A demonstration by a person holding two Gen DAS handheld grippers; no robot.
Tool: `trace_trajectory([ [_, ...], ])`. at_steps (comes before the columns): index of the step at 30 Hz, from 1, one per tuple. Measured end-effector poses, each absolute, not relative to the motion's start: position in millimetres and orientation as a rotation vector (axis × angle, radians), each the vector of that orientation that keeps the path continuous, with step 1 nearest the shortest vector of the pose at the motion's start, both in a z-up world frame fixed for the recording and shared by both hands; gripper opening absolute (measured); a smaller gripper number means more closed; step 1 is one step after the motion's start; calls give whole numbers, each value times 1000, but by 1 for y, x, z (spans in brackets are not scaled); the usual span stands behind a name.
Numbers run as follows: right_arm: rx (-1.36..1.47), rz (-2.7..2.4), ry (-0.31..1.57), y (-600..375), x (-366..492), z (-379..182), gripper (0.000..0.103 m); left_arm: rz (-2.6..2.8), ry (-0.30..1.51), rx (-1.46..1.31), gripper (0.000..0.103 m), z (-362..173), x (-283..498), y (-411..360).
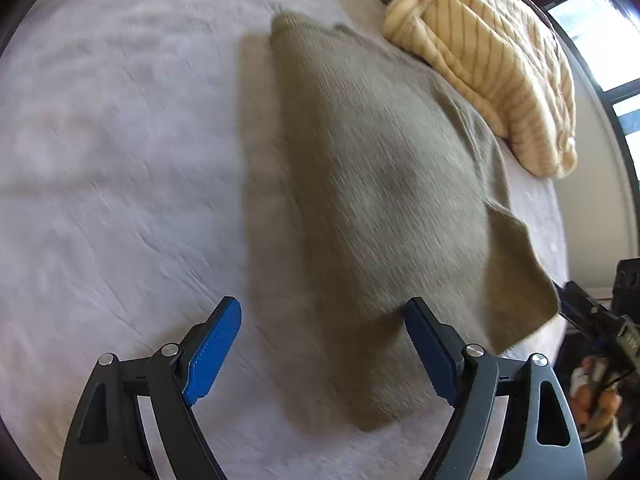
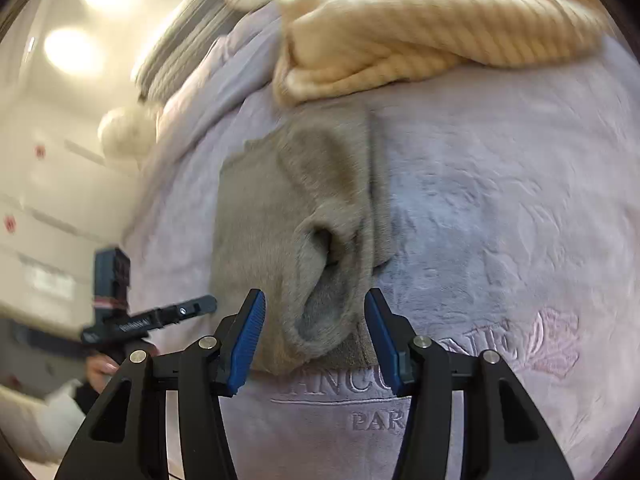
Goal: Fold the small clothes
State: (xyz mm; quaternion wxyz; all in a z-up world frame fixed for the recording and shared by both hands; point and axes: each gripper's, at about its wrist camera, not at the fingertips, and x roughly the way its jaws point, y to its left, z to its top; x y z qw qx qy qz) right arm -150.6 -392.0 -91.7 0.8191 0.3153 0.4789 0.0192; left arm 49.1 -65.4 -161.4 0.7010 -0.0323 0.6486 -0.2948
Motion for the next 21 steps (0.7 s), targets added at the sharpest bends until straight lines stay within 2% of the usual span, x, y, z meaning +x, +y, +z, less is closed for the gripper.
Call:
trace_trajectory([
  [1, 634, 46, 1041, -384, -145, -94, 47, -665, 1447, -59, 85, -163, 45, -69],
  [2, 603, 55, 1069, -377, -139, -96, 11, -673, 1441, -37, 85, -162, 41, -73],
  [3, 583, 55, 1097, -372, -134, -99, 7, -679, 1431, -8, 85, -161, 36, -77],
  [8, 615, -61, 1175, -381, -140, -123, 6, -679, 1362, 176, 85, -158, 21, -91],
  [14, 800, -101, 1215, -403, -157, -173, 6, -670, 1402, 145, 85, -175, 15, -75],
  [17, 781, -123, 1214, -402, -157, -172, 15, -662, 1394, 142, 85, -173, 11, -68],
  [21, 800, -139, 1220, -404, -165, -168, 17, -644, 1380, 171, 85, -166, 8, -60],
])
